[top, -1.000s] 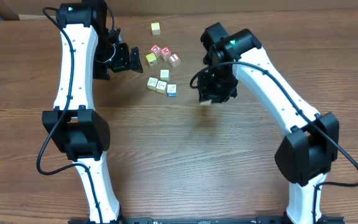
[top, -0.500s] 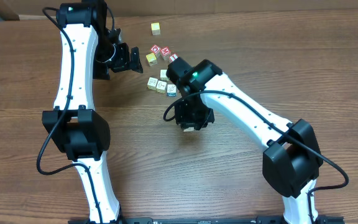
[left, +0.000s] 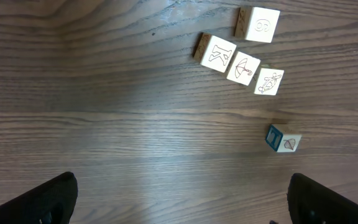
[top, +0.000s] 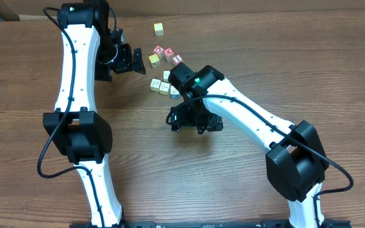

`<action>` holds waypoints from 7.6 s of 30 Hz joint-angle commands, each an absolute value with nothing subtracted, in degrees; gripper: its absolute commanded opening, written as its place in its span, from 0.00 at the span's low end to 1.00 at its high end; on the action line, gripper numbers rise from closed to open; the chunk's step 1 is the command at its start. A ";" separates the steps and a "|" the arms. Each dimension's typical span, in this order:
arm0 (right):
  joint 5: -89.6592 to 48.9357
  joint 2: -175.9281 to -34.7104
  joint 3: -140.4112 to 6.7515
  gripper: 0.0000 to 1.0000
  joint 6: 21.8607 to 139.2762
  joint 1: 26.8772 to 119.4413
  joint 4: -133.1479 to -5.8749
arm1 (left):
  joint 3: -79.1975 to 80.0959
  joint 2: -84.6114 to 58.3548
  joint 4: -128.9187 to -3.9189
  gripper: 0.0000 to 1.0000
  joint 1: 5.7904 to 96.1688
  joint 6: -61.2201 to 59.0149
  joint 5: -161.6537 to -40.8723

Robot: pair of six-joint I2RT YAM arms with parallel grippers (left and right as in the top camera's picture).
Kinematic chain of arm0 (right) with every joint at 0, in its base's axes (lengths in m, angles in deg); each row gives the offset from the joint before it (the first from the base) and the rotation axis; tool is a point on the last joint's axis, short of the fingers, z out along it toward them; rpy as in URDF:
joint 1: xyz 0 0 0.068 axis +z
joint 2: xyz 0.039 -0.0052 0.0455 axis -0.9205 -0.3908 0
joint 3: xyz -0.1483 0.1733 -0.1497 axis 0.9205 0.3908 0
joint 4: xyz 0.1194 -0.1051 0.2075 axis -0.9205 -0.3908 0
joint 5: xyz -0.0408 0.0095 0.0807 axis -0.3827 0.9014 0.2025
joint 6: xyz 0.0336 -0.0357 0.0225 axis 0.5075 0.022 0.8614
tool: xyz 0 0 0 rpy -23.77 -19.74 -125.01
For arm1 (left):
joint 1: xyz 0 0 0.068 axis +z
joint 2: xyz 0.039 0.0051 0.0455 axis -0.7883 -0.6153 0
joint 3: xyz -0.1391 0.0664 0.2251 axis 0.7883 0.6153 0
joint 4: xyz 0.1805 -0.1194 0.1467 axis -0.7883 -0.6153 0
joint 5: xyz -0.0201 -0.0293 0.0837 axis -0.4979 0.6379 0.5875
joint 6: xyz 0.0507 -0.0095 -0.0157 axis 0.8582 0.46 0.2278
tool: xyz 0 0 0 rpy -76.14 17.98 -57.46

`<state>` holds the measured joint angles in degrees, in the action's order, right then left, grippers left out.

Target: Flip 5 blocks

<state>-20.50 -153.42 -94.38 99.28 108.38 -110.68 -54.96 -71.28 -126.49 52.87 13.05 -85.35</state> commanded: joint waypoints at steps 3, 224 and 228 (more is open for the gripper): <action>-25.97 -153.18 -90.82 0.96 99.72 108.51 -103.93 | -55.81 -71.67 -126.43 1.00 53.13 12.63 -85.05; -33.42 -139.51 -88.35 0.29 97.77 102.92 -85.17 | -55.81 -71.67 -126.43 1.00 53.13 12.63 -85.05; -30.67 -135.23 -88.33 0.29 98.14 102.96 -98.44 | -55.81 -71.67 -126.43 1.00 53.13 12.63 -85.05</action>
